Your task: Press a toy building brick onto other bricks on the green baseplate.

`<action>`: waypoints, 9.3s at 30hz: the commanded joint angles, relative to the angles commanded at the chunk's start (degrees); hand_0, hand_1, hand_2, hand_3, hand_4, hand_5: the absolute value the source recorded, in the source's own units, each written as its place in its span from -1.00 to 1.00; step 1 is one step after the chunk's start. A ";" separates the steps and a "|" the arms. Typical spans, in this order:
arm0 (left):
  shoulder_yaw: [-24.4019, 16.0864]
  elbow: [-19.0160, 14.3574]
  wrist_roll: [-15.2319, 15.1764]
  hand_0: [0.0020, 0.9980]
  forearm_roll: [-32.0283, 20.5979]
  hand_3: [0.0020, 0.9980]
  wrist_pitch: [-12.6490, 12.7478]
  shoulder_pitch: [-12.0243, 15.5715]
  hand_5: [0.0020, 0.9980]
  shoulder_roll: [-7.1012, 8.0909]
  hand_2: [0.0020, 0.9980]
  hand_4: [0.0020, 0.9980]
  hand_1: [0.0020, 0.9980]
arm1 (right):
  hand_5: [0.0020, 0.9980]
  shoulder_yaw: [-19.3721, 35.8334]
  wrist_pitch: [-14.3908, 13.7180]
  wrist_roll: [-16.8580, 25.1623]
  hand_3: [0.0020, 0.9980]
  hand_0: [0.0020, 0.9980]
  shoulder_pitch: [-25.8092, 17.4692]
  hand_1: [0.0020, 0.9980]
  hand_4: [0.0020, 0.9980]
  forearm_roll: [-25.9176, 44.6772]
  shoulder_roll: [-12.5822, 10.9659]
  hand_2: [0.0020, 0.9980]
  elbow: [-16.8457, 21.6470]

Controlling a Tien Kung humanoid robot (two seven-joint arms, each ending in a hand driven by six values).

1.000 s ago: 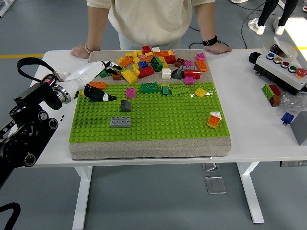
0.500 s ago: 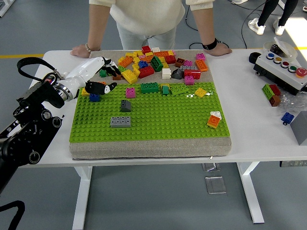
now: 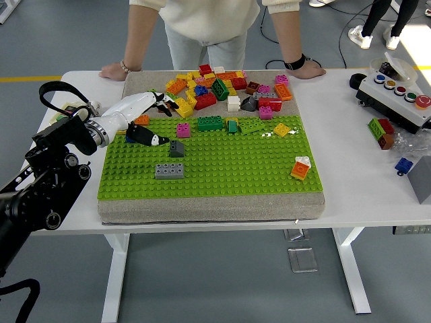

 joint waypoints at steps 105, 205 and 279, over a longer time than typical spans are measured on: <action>6.43 26.04 -5.11 0.50 -7.62 0.18 10.46 -6.44 -0.97 -6.46 0.17 0.68 0.40 | -0.01 -1.33 0.16 -0.11 0.39 0.52 0.14 0.38 0.95 -0.01 0.38 0.47 0.00; 4.10 17.25 -6.49 0.23 -11.46 0.08 8.13 -3.96 -1.00 -2.54 0.12 0.37 0.13 | -0.01 0.49 0.02 0.12 0.38 0.52 -0.17 0.38 0.95 -0.37 -0.20 0.47 0.00; 4.66 -2.98 -3.23 0.24 -11.27 0.08 4.97 9.44 -1.00 3.38 0.13 0.42 0.14 | -0.01 2.37 -0.04 0.39 0.38 0.52 -0.96 0.38 0.95 -0.60 -0.70 0.47 0.00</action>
